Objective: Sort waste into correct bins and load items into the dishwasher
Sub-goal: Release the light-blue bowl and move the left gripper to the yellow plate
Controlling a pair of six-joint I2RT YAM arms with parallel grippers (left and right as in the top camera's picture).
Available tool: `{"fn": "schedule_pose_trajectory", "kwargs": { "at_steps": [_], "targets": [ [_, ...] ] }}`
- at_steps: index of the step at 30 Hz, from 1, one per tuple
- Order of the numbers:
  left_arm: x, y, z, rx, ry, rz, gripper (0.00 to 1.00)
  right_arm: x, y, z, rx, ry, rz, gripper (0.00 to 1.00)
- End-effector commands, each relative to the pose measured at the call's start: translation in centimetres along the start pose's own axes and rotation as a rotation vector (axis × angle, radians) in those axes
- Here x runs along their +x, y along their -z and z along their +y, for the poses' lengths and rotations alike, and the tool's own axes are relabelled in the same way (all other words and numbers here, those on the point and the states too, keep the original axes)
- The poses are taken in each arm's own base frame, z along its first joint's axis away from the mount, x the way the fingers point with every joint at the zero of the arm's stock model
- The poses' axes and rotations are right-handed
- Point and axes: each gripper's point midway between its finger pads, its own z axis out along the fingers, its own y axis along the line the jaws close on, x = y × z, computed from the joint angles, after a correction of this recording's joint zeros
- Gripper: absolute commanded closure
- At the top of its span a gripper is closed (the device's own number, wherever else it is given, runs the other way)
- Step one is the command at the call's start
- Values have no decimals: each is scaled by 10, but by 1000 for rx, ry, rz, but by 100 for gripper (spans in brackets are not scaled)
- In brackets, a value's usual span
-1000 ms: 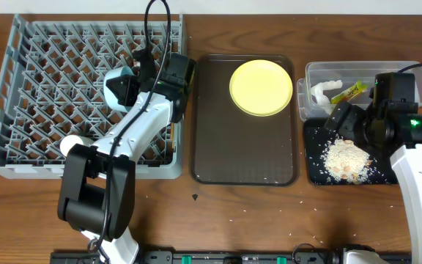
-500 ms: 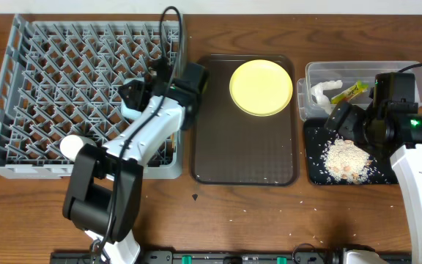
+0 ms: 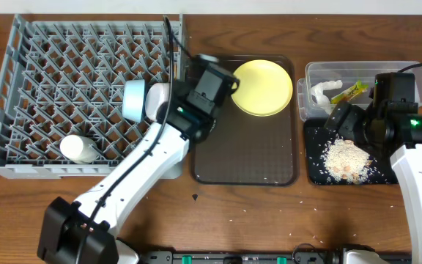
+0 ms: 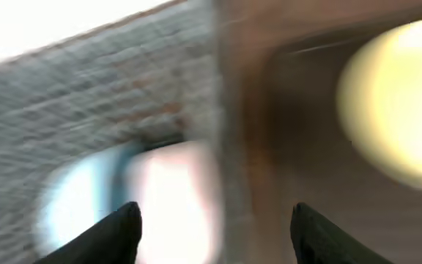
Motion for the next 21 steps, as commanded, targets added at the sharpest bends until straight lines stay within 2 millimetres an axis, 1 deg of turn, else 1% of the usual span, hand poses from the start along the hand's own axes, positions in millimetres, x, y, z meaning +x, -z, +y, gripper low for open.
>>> {"fn": "schedule_pose_trajectory", "kwargs": {
  "at_steps": [1,3,6,10,12,17,19,21],
  "targets": [
    [7,1,-88,421,66,58,35,-3,5,-1,2,0,-21,1],
    [11,-14,-97,423,102,78,35,-3,5,-1,2,0,-21,1],
    [24,-44,-110,428,165,132,36,-3,5,-1,2,0,-21,1],
    [38,-69,-137,508,270,199,36,-3,5,-1,2,0,-21,1],
    [45,-82,-145,508,315,221,36,-3,5,-1,2,0,-21,1],
    [56,-100,-153,502,323,235,36,-3,5,-1,2,0,-21,1],
    [67,-111,-157,493,317,257,37,-3,5,-1,2,0,-21,1],
    [77,-118,-160,485,311,280,40,-3,5,-1,2,0,-21,1]
  ]
}}
